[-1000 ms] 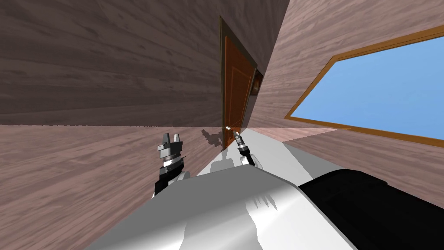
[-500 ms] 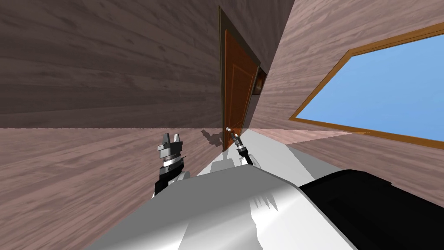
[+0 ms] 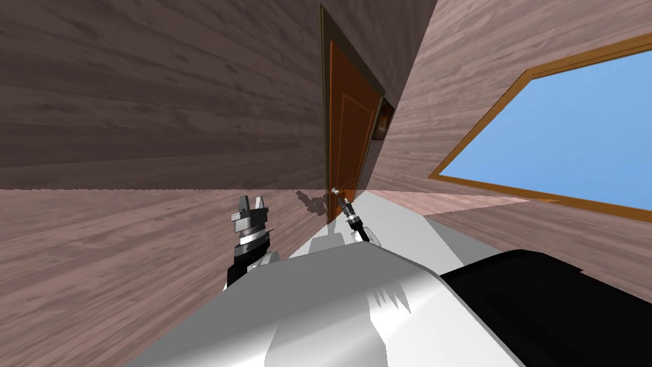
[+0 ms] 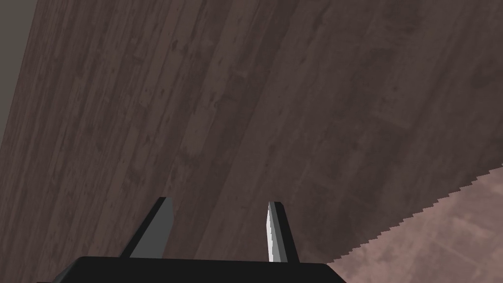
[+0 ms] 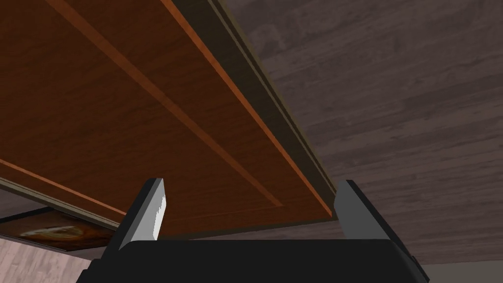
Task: Pull the door open
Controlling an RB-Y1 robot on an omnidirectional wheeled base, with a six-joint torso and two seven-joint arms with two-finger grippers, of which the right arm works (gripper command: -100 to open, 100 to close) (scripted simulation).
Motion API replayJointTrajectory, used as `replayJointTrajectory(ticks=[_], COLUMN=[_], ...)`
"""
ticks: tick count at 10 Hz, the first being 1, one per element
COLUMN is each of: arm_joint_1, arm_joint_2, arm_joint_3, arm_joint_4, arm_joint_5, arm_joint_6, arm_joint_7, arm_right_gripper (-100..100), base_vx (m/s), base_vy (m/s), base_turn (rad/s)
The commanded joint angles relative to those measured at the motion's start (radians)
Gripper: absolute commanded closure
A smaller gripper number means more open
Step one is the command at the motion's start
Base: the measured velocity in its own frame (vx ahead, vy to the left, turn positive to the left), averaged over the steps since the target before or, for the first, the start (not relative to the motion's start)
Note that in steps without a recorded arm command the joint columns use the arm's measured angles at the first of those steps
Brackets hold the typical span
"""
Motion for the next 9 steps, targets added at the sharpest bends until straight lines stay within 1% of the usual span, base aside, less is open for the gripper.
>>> replayJointTrajectory(ticks=[1, 2, 4, 5, 7, 8, 9], arm_joint_1=[-0.014, -0.014, -0.039, -0.039, -0.063, -0.063, -0.075], arm_joint_2=[-0.008, -0.008, -0.016, -0.016, -0.024, -0.024, -0.028], arm_joint_3=[0.003, 0.003, 0.007, 0.007, 0.01, 0.01, 0.011], arm_joint_4=[0.05, 0.059, 0.134, 0.135, 0.202, 0.21, 0.247], arm_joint_5=[0.011, 0.011, 0.023, 0.023, 0.036, 0.036, 0.042], arm_joint_6=[-0.019, -0.019, -0.04, -0.04, -0.062, -0.062, -0.072], arm_joint_7=[0.044, 0.044, 0.095, 0.095, 0.146, 0.146, 0.171], arm_right_gripper=[-100, -100, -100, -100, -100, -100, -100], base_vx=[0.096, 0.064, 0.059, 0.044, 0.045, 0.051, 0.053], base_vy=[-0.101, -0.067, -0.072, -0.065, -0.061, -0.06, -0.064], base_turn=[0.076, 0.032, 0.061, 0.031, 0.055, 0.034, 0.043])
